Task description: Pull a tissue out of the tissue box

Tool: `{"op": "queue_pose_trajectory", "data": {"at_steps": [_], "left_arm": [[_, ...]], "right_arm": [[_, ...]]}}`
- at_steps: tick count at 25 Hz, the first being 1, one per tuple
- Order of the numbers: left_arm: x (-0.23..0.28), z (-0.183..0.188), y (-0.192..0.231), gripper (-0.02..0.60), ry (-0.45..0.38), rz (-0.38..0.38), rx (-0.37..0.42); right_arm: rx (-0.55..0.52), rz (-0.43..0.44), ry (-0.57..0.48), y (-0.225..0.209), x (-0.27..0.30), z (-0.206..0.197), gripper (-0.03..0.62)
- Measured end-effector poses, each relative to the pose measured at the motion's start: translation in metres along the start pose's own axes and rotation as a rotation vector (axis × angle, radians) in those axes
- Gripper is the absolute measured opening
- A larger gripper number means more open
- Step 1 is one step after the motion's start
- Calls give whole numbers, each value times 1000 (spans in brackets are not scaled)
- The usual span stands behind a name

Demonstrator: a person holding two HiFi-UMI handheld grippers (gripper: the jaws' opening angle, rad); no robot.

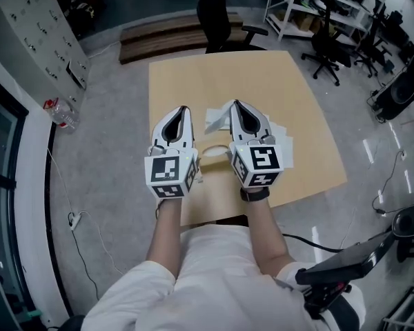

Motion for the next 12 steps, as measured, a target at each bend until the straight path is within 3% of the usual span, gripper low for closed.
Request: {"op": "queue_pose_trajectory", "data": {"at_steps": [12], "left_arm": [[-7,-13,-6,2,28,-24,-29]], "right_arm": [[104,-21,17,-4,-12,-9,5]]}}
Point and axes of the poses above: the fingertips, and each gripper's own axes: x forward along the fingers, y to its left, z out of its top, the point moved 6 cm from there along -x, backward along the fingers, and after that the axes turned 7 degrees about -y, right-handed, at the moved point
